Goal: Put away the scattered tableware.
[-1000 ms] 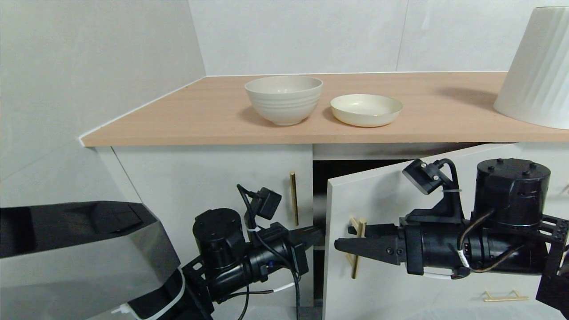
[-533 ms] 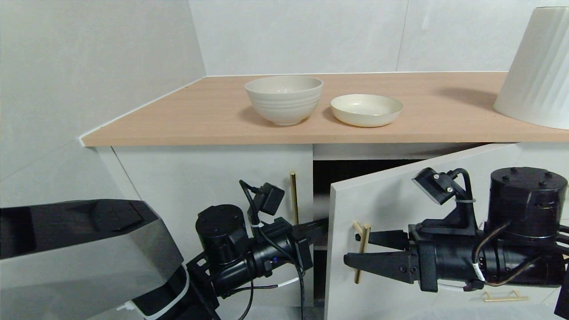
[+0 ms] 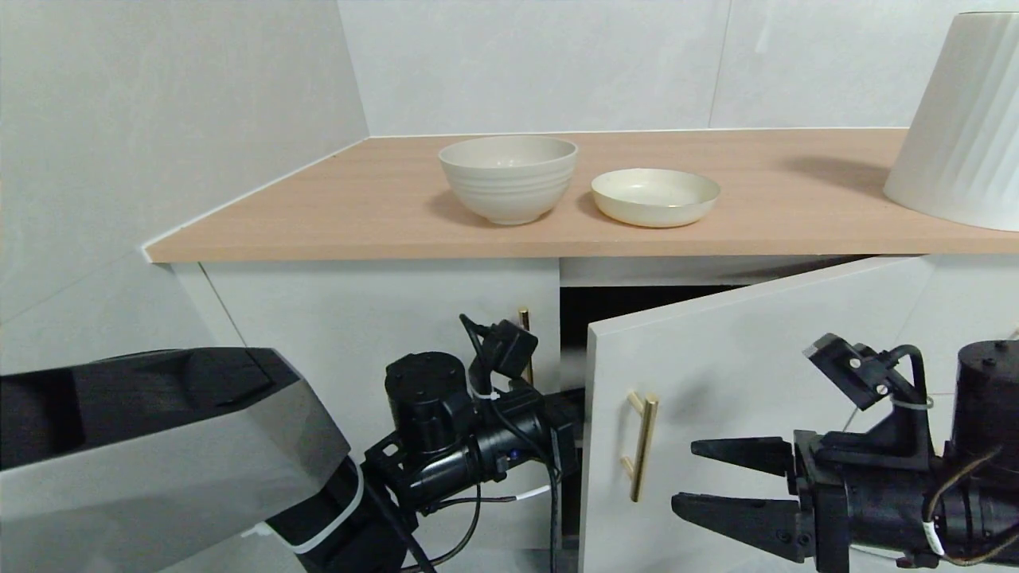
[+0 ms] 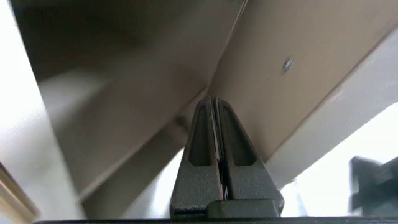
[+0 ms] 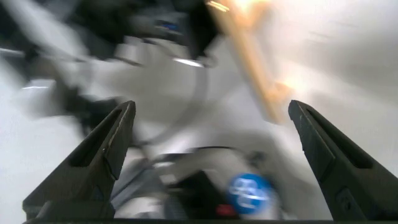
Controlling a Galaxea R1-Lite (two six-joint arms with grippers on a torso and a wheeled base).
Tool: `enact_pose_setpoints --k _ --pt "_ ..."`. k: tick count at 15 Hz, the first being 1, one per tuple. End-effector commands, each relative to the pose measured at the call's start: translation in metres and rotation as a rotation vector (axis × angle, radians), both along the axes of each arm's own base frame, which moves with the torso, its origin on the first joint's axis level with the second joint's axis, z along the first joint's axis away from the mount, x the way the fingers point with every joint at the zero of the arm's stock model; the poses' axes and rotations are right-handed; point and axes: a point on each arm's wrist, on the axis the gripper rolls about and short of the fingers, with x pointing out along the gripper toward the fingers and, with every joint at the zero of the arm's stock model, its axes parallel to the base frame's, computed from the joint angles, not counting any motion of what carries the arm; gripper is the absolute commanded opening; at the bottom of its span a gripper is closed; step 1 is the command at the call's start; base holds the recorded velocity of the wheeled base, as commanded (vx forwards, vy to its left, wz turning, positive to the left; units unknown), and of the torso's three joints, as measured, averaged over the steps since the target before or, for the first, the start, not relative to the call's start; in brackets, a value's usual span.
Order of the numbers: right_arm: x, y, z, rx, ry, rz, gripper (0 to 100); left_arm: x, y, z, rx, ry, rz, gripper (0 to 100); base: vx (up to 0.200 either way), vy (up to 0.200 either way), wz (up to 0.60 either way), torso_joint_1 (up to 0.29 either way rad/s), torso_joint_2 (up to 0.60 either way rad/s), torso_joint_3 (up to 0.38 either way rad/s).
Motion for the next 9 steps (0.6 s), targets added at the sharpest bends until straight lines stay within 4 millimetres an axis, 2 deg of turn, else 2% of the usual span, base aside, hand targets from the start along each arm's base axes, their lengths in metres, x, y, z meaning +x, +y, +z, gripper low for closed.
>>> enact_pose_setpoints --k 1,3,4,9 --pt "-0.014 -0.004 -0.001 -0.066 -0.047 -0.106 100 0.006 -0.004 0.008 0.039 -0.070 -0.002 0 0.000 0.000 0.00 0.000 0.00 0.000" --pt "-0.027 -0.001 0.002 -0.136 -0.050 -0.203 100 0.005 -0.005 0.021 0.027 -0.100 -0.003 0 0.000 0.000 0.00 0.000 0.00 0.000" --pt "-0.034 -0.001 0.004 -0.155 -0.037 -0.188 100 0.005 -0.005 0.024 0.023 -0.105 -0.003 0 0.000 0.000 0.00 0.000 0.00 0.000" --pt "-0.043 -0.008 0.014 -0.174 -0.020 -0.188 100 0.007 -0.006 0.024 0.018 -0.111 -0.001 0 0.000 0.000 0.00 0.000 0.00 0.000"
